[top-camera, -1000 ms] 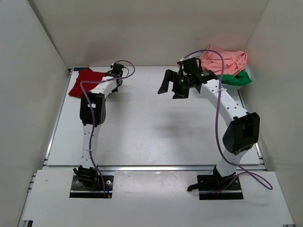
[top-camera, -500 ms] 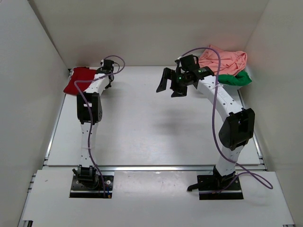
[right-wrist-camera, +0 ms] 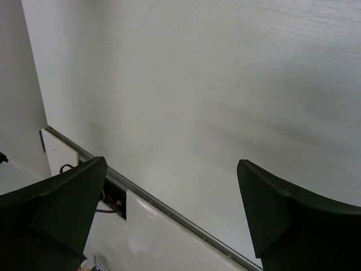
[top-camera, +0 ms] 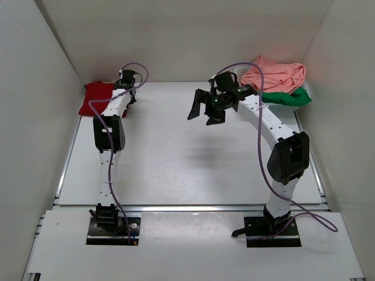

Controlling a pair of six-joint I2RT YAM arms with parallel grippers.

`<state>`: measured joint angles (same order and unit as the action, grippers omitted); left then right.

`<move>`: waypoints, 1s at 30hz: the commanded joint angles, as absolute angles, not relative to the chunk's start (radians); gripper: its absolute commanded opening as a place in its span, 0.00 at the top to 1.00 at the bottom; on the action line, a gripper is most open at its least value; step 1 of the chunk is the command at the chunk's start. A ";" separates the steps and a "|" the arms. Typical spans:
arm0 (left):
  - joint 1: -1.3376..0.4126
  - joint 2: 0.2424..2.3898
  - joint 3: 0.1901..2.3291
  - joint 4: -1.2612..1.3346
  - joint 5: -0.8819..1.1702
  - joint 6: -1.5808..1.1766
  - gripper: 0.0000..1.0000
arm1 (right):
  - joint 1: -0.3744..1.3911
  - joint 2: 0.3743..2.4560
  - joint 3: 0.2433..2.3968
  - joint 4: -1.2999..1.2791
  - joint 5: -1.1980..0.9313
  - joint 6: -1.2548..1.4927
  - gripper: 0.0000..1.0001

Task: Fold and stack the t-shirts
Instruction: Put the neatly folded tshirt into the corner of the board with the left arm

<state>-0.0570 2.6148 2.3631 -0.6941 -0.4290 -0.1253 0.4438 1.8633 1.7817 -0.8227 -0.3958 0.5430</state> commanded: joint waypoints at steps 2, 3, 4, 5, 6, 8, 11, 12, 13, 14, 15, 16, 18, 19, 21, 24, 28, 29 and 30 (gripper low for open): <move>-0.066 2.615 2.421 -0.643 -0.275 -0.156 0.69 | 0.457 1.855 1.781 -0.788 -0.407 0.552 0.02; -0.060 2.620 2.422 -0.632 -0.253 -0.160 0.68 | 0.457 1.853 1.776 -0.781 -0.407 0.560 0.02; -0.066 2.629 2.433 -0.626 -0.247 -0.166 0.68 | 0.459 1.856 1.773 -0.779 -0.397 0.560 0.02; -0.066 2.628 2.434 -0.615 -0.250 -0.163 0.69 | 0.460 1.845 1.767 -0.775 -0.406 0.563 0.01; -0.063 2.632 2.436 -0.603 -0.249 -0.169 0.69 | 0.460 1.848 1.753 -0.775 -0.405 0.569 0.02; -0.061 2.632 2.437 -0.588 -0.255 -0.164 0.65 | 0.465 1.836 1.744 -0.773 -0.402 0.566 0.02; -0.049 2.622 2.444 -0.597 -0.232 -0.160 0.27 | 0.468 1.825 1.710 -0.755 -0.403 0.574 0.02; -0.048 2.612 2.444 -0.604 -0.224 -0.164 0.19 | 0.463 1.815 1.697 -0.749 -0.402 0.578 0.02; -0.046 2.591 2.439 -0.612 -0.229 -0.164 0.07 | 0.465 1.809 1.695 -0.738 -0.399 0.580 0.02; -0.046 2.576 2.430 -0.611 -0.241 -0.160 0.01 | 0.469 1.812 1.692 -0.736 -0.403 0.581 0.02; -0.052 2.551 2.407 -0.614 -0.256 -0.161 0.02 | 0.474 1.796 1.689 -0.738 -0.396 0.580 0.02; -0.051 2.510 2.404 -0.612 -0.262 -0.155 0.02 | 0.469 1.796 1.701 -0.741 -0.388 0.580 0.02; -0.049 2.444 2.329 -0.598 -0.265 -0.160 0.01 | 0.465 1.789 1.709 -0.758 -0.361 0.561 0.01; -0.038 2.389 2.298 -0.574 -0.241 -0.166 0.01 | 0.466 1.770 1.713 -0.773 -0.354 0.555 0.01; -0.045 2.286 2.124 -0.525 -0.187 -0.178 0.01 | 0.446 1.740 1.701 -0.764 -0.338 0.552 0.01; -0.058 2.082 1.850 -0.425 -0.144 -0.227 0.02 | 0.408 1.646 1.578 -0.713 -0.321 0.567 0.01; -0.092 1.806 1.523 -0.362 -0.085 -0.301 0.02 | 0.328 1.493 1.390 -0.686 -0.417 0.591 0.01; -0.101 1.739 1.450 -0.377 -0.054 -0.299 0.01 | 0.319 1.461 1.376 -0.702 -0.419 0.569 0.01; -0.110 1.679 1.418 -0.414 -0.042 -0.334 0.01 | 0.327 1.445 1.370 -0.741 -0.387 0.548 0.01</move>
